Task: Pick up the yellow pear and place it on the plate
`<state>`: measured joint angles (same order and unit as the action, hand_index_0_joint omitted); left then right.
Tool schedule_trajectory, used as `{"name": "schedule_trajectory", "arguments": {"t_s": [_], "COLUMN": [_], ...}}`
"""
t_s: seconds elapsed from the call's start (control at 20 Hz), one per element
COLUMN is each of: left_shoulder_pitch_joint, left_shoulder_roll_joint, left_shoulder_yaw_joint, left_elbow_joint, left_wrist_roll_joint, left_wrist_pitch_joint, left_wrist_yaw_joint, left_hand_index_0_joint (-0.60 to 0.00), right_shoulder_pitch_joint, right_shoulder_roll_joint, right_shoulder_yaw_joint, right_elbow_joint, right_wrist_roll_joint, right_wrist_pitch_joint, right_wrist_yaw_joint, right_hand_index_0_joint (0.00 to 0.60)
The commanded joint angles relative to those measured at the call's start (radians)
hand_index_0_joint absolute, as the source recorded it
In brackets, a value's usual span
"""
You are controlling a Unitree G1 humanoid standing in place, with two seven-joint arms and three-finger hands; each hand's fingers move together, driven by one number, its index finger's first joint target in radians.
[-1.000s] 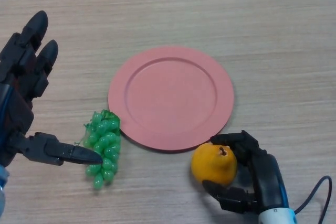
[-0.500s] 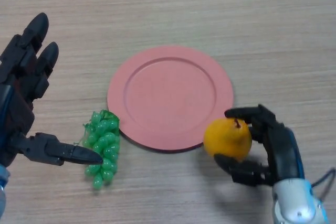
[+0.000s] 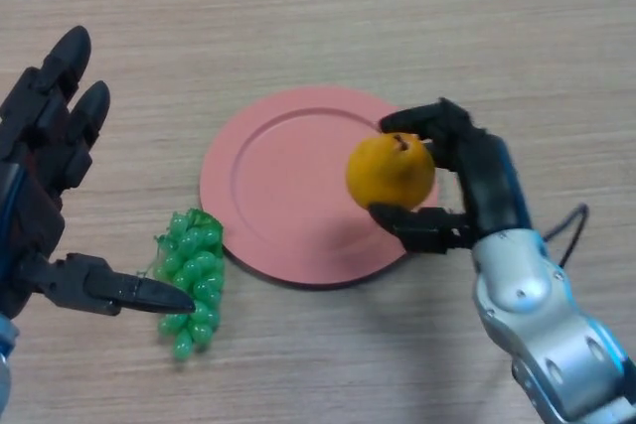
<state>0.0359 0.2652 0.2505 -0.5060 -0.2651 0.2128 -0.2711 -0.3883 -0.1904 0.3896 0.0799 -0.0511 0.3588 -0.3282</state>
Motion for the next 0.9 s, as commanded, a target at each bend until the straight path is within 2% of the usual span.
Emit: {"name": "schedule_trajectory", "arguments": {"t_s": [0.05, 0.3, 0.4, 0.45, 0.6, 0.7, 0.8, 0.85, 0.9], "left_shoulder_pitch_joint": [-0.018, -0.013, -0.008, -0.005, 0.001, 0.003, 0.003, 0.003, 0.004], "left_shoulder_roll_joint": [0.03, 0.032, 0.027, 0.025, 0.021, 0.024, 0.024, 0.024, 0.023], "left_shoulder_yaw_joint": [0.067, 0.07, 0.067, 0.068, 0.075, 0.085, 0.086, 0.088, 0.088], "left_elbow_joint": [-0.07, -0.096, -0.101, -0.107, -0.117, -0.117, -0.117, -0.117, -0.118], "left_wrist_roll_joint": [-0.036, -0.033, -0.032, -0.034, -0.044, -0.042, -0.041, -0.042, -0.044], "left_wrist_pitch_joint": [-0.149, -0.105, -0.106, -0.098, -0.081, -0.086, -0.086, -0.084, -0.082], "left_wrist_yaw_joint": [0.016, 0.008, 0.006, 0.007, 0.008, 0.006, 0.005, 0.004, 0.004], "left_hand_index_0_joint": [0.0, 0.0, 0.0, 0.0, 0.0, 0.0, 0.0, 0.0, 0.0], "right_shoulder_pitch_joint": [-0.147, -0.329, -0.385, -0.414, -0.442, -0.459, -0.463, -0.462, -0.459], "right_shoulder_roll_joint": [0.0, 0.0, 0.0, 0.0, 0.0, 0.0, 0.0, 0.0, 0.0], "right_shoulder_yaw_joint": [0.011, 0.16, 0.225, 0.271, 0.333, 0.359, 0.362, 0.355, 0.342], "right_elbow_joint": [0.085, 0.423, 0.533, 0.586, 0.627, 0.645, 0.645, 0.637, 0.623], "right_wrist_roll_joint": [-0.031, 0.129, 0.211, 0.297, 0.418, 0.391, 0.372, 0.359, 0.351], "right_wrist_pitch_joint": [-0.211, -0.38, -0.419, -0.438, -0.397, -0.356, -0.342, -0.333, -0.329], "right_wrist_yaw_joint": [-0.06, -0.167, -0.194, -0.202, -0.173, -0.157, -0.142, -0.127, -0.114], "right_hand_index_0_joint": [0.6, 0.6, 0.6, 0.6, 0.6, 0.6, 0.399, 0.248, 0.15]}}
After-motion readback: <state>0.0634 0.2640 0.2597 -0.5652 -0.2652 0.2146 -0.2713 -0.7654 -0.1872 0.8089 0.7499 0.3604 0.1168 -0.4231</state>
